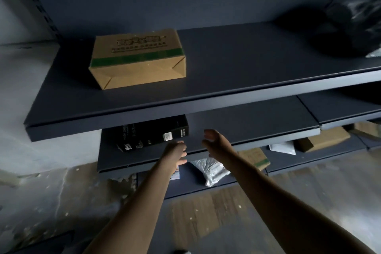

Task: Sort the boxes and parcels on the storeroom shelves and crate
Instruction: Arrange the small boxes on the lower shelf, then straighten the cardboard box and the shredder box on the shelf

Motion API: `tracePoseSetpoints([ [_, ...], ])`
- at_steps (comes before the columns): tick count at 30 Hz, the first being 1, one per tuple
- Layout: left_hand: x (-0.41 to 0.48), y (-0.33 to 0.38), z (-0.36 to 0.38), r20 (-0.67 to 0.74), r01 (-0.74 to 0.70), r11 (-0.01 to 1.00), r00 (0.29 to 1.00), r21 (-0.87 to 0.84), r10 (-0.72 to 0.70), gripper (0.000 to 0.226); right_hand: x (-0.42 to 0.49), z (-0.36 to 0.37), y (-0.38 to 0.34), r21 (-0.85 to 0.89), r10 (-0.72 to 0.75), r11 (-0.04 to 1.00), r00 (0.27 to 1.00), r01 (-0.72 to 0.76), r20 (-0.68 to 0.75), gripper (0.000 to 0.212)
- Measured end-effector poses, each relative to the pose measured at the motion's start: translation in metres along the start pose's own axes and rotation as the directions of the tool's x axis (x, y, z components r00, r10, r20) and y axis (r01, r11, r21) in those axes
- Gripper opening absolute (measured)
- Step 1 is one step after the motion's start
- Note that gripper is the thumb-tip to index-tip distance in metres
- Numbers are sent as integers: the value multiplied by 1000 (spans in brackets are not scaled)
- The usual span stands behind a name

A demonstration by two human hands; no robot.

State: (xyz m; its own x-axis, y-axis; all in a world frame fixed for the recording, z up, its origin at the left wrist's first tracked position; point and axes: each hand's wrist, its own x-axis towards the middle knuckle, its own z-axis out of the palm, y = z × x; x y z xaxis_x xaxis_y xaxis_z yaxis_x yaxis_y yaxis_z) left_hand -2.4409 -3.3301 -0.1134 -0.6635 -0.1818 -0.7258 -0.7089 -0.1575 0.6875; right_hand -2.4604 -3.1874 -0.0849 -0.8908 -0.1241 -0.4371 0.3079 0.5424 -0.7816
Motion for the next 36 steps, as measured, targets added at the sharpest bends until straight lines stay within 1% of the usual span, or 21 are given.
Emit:
tracePoseSetpoints([
  [2,-7,9,28,50,-47,997,998,53,44,28,-9,-22,4,56,14,998,999,-12,-52,41],
  [5,-21,25,75,98,-133,987,987,88,124,22,-23,-58,13,164,29,986,994,-11,-108,30],
  [7,-33,34,112,131,-189,977,976,94,176,13,-30,-88,22,239,35,971,986,5,-163,34],
  [9,-47,39,148,170,-236,966,961,103,217,12,-40,-118,34,266,8,962,971,57,-237,35],
  [10,-57,41,177,192,-260,959,953,115,236,13,-48,-144,44,272,-1,959,957,83,-289,34],
  [13,-72,40,225,222,-312,939,935,143,277,18,-61,-187,65,256,-24,956,912,141,-409,31],
  [15,-89,40,274,245,-370,913,914,174,324,20,-74,-231,88,234,-70,951,879,202,-472,30],
  [17,-111,41,325,260,-420,887,893,193,366,21,-87,-278,109,213,-102,947,856,240,-507,30],
  [20,-144,43,404,280,-483,853,862,200,423,26,-107,-351,140,235,-112,930,828,281,-550,29],
  [24,-185,39,504,334,-568,799,805,199,490,22,-137,-444,183,269,-95,907,781,323,-617,25],
  [31,-226,29,655,481,-669,722,698,175,530,22,-178,-576,262,355,26,880,712,317,-701,27],
  [36,-230,21,760,573,-684,706,657,181,489,20,-191,-660,315,409,102,850,657,333,-747,30],
])
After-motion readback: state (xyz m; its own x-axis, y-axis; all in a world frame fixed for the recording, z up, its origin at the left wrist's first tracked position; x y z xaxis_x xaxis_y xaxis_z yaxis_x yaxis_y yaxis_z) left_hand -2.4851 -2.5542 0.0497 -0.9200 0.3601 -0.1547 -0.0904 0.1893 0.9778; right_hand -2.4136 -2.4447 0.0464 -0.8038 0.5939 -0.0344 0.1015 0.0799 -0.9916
